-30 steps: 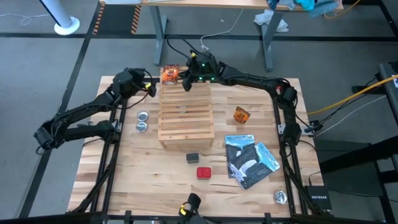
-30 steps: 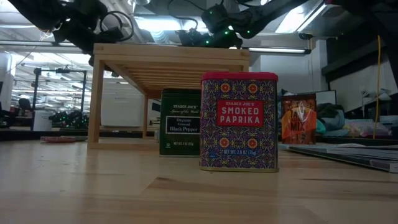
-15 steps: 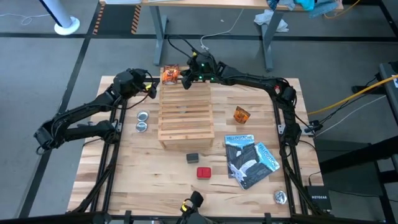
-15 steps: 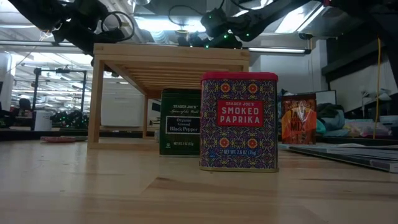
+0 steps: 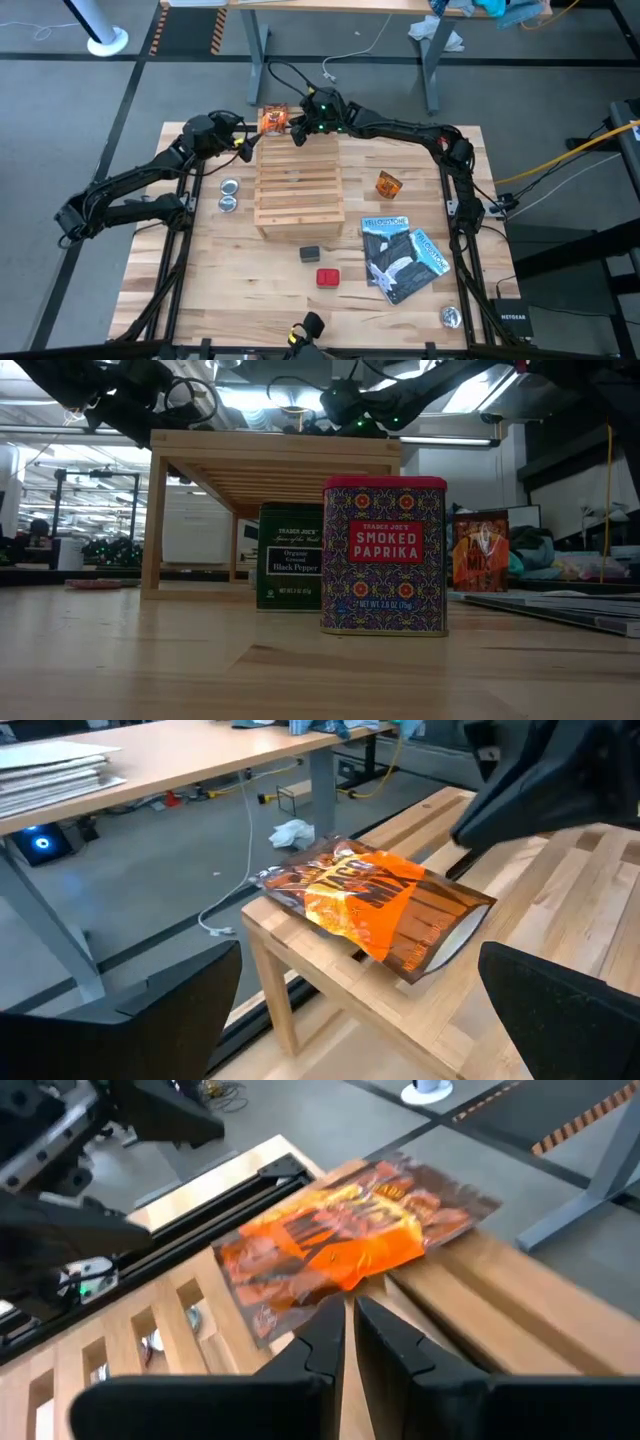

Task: Shelf spices
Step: Remove the orange seasoning pack from the shelf

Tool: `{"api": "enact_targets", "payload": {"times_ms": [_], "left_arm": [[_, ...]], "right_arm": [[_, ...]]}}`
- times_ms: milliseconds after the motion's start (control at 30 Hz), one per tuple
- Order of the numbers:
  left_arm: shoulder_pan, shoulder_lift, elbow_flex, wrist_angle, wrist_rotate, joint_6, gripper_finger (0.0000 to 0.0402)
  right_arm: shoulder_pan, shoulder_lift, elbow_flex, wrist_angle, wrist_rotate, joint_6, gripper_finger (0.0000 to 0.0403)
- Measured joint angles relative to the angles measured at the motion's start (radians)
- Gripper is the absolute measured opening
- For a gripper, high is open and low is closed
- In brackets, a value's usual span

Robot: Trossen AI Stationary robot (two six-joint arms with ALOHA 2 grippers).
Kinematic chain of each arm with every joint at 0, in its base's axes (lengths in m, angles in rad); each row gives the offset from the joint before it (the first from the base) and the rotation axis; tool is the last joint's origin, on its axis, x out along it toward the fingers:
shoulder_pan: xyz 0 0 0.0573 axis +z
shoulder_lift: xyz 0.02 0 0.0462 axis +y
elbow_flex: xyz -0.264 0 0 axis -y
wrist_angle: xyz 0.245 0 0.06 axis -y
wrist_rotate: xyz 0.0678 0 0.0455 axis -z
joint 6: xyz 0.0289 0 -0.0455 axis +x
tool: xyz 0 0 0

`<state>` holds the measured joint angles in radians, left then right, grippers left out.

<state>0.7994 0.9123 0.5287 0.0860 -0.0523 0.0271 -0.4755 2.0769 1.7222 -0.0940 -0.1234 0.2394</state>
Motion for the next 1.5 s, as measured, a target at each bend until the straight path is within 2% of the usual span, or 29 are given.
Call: {"api": "enact_targets", "payload": {"times_ms": [567,1500], "left_arm": [[0.000,0.000,0.001,-0.108,0.000,-0.002,0.0399],[0.000,0.000,0.000,-0.032,-0.019,0.007,0.0399]], "right_arm": [[0.024,0.047,0.003,-0.013,0.004,0.015,0.0033],[0.076,0.051,-0.003,0.096,0.002,0.040,0.0033]]}}
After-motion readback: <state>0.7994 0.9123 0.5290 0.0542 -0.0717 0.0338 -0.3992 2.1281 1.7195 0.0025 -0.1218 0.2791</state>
